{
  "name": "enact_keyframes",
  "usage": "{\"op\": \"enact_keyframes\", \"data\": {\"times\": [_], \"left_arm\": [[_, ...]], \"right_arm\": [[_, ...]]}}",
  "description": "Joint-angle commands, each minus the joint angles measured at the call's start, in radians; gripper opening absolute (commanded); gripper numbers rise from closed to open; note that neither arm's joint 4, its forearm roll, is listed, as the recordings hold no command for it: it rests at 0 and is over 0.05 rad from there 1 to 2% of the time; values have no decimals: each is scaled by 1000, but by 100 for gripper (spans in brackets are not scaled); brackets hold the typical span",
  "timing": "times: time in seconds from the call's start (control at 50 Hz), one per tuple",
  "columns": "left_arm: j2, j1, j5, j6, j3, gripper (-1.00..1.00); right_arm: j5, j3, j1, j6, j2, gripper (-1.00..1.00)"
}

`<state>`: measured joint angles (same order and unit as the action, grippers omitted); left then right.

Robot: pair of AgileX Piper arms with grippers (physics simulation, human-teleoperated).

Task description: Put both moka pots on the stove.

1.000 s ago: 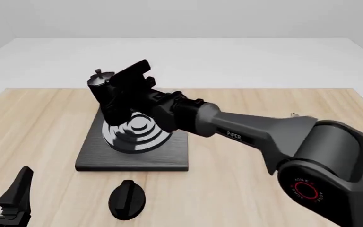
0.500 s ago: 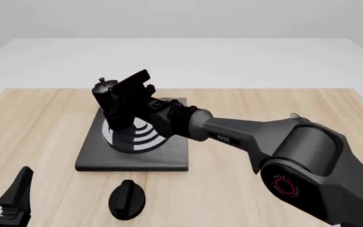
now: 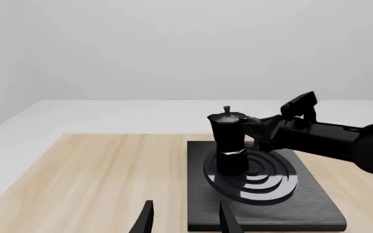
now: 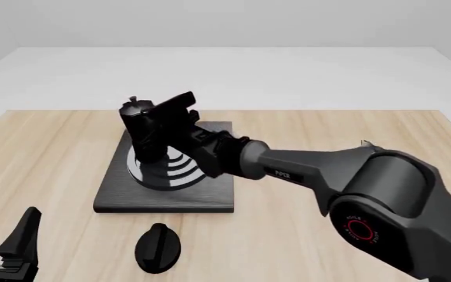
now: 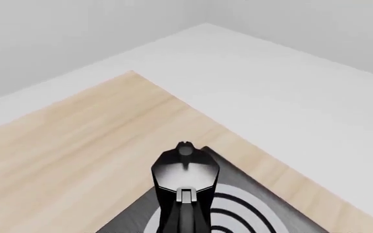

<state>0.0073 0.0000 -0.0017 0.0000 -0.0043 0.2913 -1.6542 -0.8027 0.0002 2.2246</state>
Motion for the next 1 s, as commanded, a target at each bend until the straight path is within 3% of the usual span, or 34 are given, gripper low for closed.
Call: {"op": "enact_keyframes", "data": {"times": [0.02, 0.34, 0.36, 0.74, 1.0], "left_arm": [[0, 0, 0, 0, 0, 100], [0, 0, 0, 0, 0, 100], [0, 0, 0, 0, 0, 100], [0, 0, 0, 0, 0, 100], [0, 0, 0, 0, 0, 100]], "right_arm": [[30, 53, 4, 12, 5, -100], [19, 64, 4, -11, -16, -100], [18, 65, 4, -13, -17, 100], [-14, 80, 9, -31, -65, 100], [-7, 210, -31, -39, -215, 100]]}}
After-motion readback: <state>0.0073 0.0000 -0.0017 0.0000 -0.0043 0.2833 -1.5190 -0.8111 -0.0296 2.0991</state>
